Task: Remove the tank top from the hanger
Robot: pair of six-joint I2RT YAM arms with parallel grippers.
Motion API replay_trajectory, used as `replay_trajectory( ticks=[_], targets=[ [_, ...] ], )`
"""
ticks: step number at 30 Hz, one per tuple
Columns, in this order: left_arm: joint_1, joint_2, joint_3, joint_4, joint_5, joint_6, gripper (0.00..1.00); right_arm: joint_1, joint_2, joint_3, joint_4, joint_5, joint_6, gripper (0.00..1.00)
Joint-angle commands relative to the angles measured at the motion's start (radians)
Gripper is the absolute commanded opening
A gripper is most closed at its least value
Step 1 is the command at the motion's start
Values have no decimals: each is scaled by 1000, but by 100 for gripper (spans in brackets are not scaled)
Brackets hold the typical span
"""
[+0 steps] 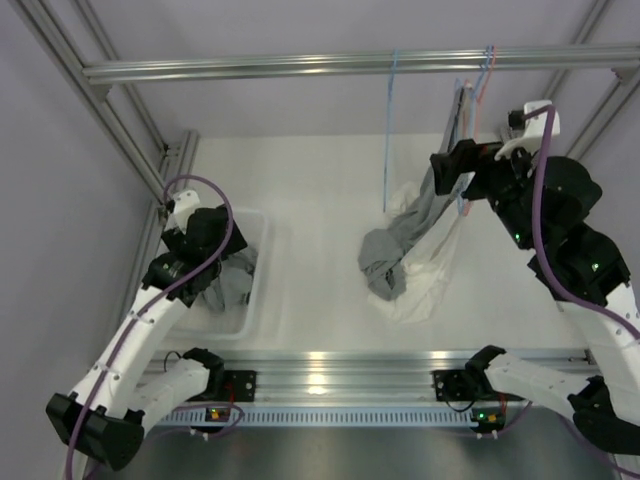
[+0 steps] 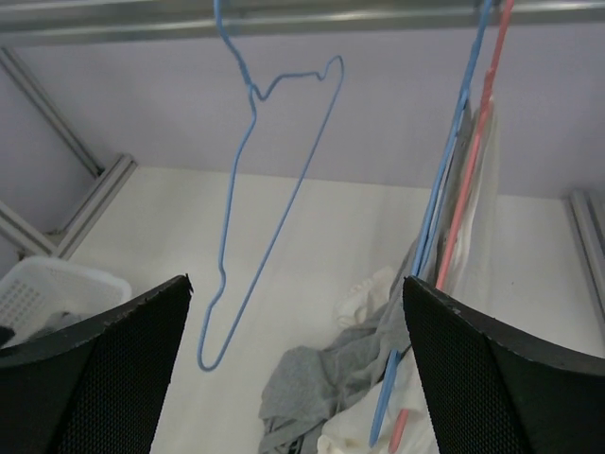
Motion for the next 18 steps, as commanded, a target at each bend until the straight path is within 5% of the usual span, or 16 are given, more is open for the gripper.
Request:
replay_trajectory(
  ticks=[1, 9, 18],
  targets=[
    [5, -5, 44, -37, 98, 8, 99, -65, 117, 149, -86, 15, -33, 91],
    [3, -161, 90, -72, 411, 202, 99, -237, 337, 442, -230, -108, -47, 75],
    [2, -214, -15, -28, 404, 246, 99, -285, 434, 461, -266, -66, -60, 66]
  ],
)
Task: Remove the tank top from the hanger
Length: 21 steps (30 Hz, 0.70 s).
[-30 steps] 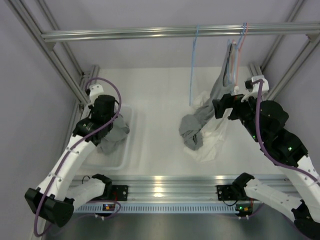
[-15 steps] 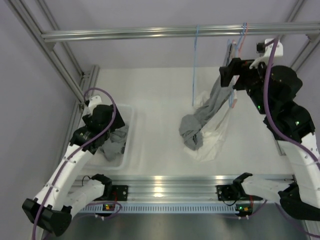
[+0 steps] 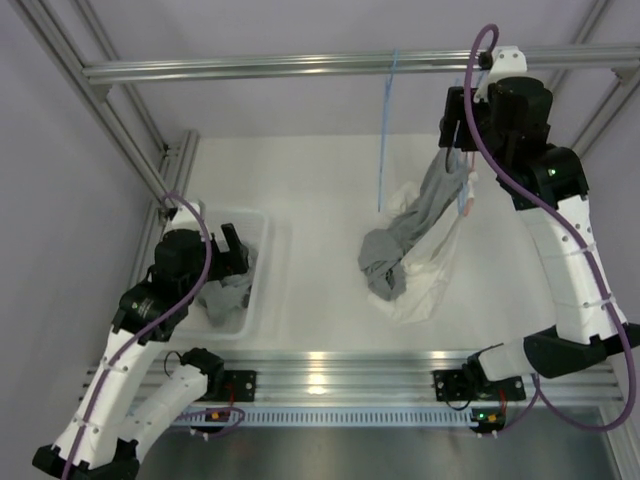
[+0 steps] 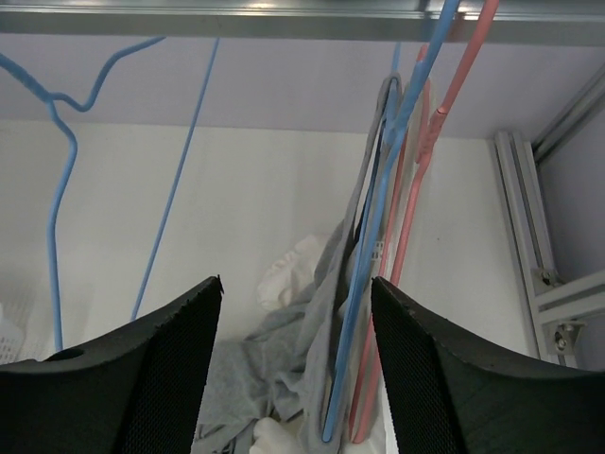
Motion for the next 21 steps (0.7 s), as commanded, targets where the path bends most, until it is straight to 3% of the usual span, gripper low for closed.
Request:
replay_trajectory(
  ticks=[1, 8, 10, 17, 21],
  targets=[
    [-1, 8, -26, 32, 19, 31, 99, -22, -6, 18, -50, 10, -11, 63],
    [0, -5, -35, 44, 32, 31, 99, -38, 5, -39, -49, 19, -15, 58],
    [-1, -11, -37, 44, 28, 29, 99, -38, 8, -45, -49, 11, -12, 50],
    [-1, -18, -40, 47, 28, 29, 99, -39, 13, -103, -32, 20, -2, 47],
    [-1, -20, -40, 47, 32, 31, 99, -39, 10, -140, -10, 37, 14, 32]
  ],
)
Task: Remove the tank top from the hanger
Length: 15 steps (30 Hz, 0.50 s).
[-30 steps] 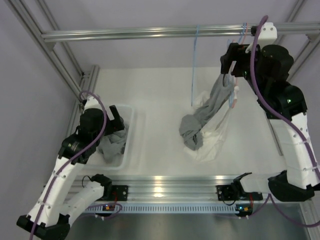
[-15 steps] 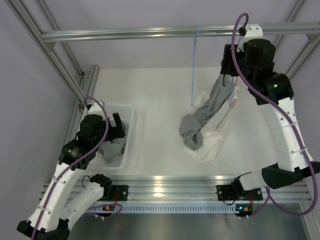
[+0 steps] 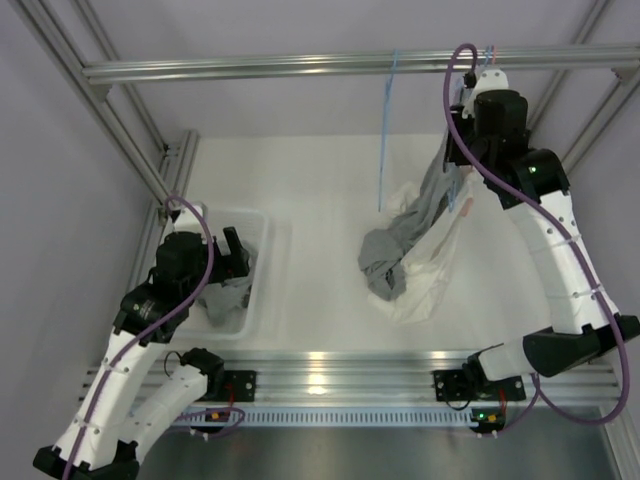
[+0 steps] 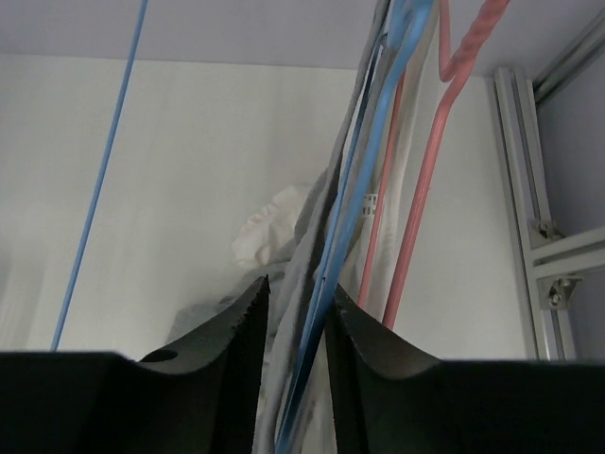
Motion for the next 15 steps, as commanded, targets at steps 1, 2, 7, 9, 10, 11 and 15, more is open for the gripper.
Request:
replay_trajectory(
  ticks=[1, 2, 7, 9, 10, 11, 15],
  targets=[
    [0, -10, -7, 47, 13, 8, 99, -18, -4, -24, 15, 35, 17, 28],
    [0, -10, -8, 48, 13, 7, 99, -17, -6, -34, 26, 41, 28, 23],
    [0, -15, -10, 50, 13, 7, 99, -18, -26, -61, 56, 58, 46, 10],
    [-1, -18, -11, 50, 15, 7, 99, -17, -33, -65, 72, 60, 52, 3],
    [-1, -17, -11, 50, 15, 7, 99, -15, -36, -67, 76, 58, 54, 2],
    [0, -18, -11, 51, 16, 7, 99, -15, -38, -65, 81, 58, 53, 0],
    [0, -18, -11, 51, 18, 8, 99, -15, -32, -48, 99, 63, 46, 0]
  ],
)
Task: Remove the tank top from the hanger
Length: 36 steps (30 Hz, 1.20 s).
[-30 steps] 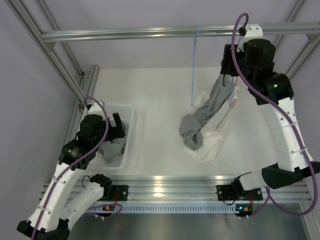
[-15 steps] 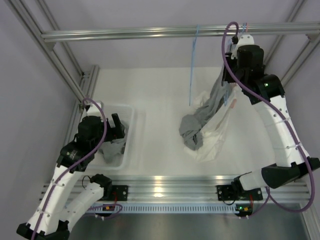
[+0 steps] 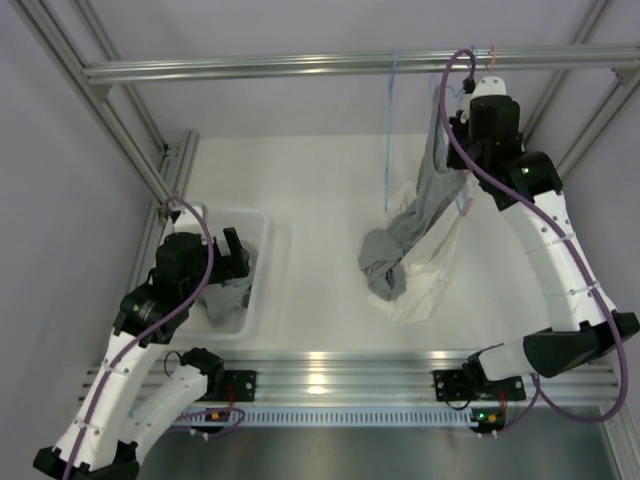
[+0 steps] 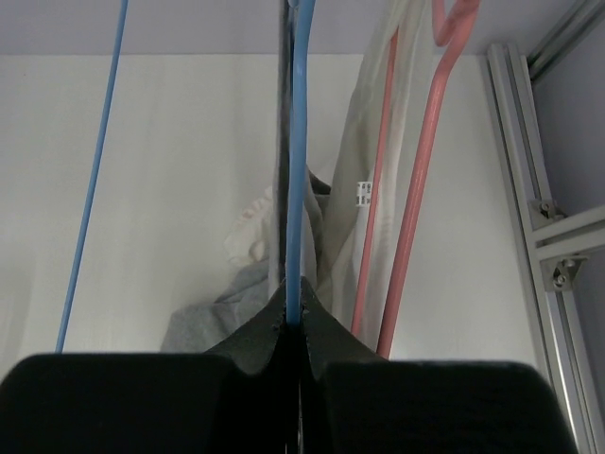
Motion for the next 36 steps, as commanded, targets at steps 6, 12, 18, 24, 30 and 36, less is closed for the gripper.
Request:
replay_trajectory(
  ticks=[6, 12, 18, 24, 30, 36],
  targets=[
    [-1, -16, -8, 54, 20, 5, 99, -16, -32, 30, 128, -31, -21, 0],
    [0, -20, -9, 54, 23, 4, 99, -16, -98, -79, 346, -109, -49, 0],
    [0, -28, -13, 58, 23, 4, 99, -16, -145, -130, 449, -192, -50, 0],
    [0, -31, -11, 58, 24, 5, 99, -16, -210, -205, 576, -244, -45, 0],
    [0, -31, -13, 60, 27, 5, 99, -18, -254, -259, 678, -271, -41, 0],
    [-1, -34, 6, 75, 133, 30, 99, -18, -358, -318, 681, -334, 4, 0]
  ],
)
